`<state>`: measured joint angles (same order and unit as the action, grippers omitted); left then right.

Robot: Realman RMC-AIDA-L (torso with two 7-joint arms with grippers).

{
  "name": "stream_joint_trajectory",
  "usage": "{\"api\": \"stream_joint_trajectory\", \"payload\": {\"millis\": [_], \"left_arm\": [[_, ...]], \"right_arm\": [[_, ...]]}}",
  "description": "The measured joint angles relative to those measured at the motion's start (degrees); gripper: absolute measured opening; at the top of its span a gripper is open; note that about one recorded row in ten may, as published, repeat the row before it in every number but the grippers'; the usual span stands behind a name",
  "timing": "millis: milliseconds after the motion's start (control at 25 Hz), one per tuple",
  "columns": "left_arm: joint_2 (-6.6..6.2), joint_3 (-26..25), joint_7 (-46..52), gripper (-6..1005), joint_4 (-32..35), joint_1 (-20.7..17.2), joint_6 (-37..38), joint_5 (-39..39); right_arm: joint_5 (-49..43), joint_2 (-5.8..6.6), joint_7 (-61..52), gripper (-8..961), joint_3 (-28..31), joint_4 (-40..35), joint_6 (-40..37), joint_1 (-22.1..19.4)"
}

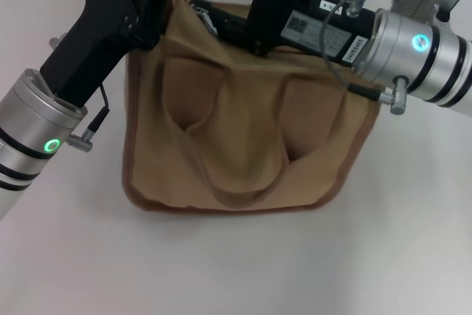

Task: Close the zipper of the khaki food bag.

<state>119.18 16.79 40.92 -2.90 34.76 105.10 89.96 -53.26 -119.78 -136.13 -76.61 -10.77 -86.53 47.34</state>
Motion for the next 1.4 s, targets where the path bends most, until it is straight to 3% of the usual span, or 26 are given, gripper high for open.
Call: {"api": "stream_joint_trajectory", "payload": {"millis": [280, 560, 720, 960, 1160, 1400], "left_arm": [[0.0, -0.01, 0.17, 50, 0.01, -0.45, 0.01, -0.12], [0.0, -0.01, 0.04, 52, 0.0, -0.64, 0.01, -0.14], [-0.01, 0.0, 0.14, 53, 0.0, -1.1, 0.06, -0.16], [0.0, -0.07, 0.42, 55, 0.04, -1.91, 0.5, -0.46], [0.0, -0.1, 0.47, 56, 0.02, -1.91, 0.5, -0.5], [0.0, -0.09, 0.62, 58, -0.74, -1.0, 0.55, -0.49]], "right_arm": [[-0.08, 0.51, 8.5, 756, 0.25, -7.11, -2.1, -5.43], [-2.14, 0.52, 9.35, 756, -0.34, -7.38, -5.57, -5.86], [-1.9, 0.52, 17.16, 756, 1.52, -7.91, -9.39, -7.4], [-1.01, 0.09, 45.41, 756, 9.54, -13.14, -12.71, -14.85], [-1.0, -0.08, 74.94, 756, 7.88, -11.18, -12.78, -15.91], [2.77, -0.1, 97.46, 756, 1.63, -9.08, -12.55, -15.63]]}}
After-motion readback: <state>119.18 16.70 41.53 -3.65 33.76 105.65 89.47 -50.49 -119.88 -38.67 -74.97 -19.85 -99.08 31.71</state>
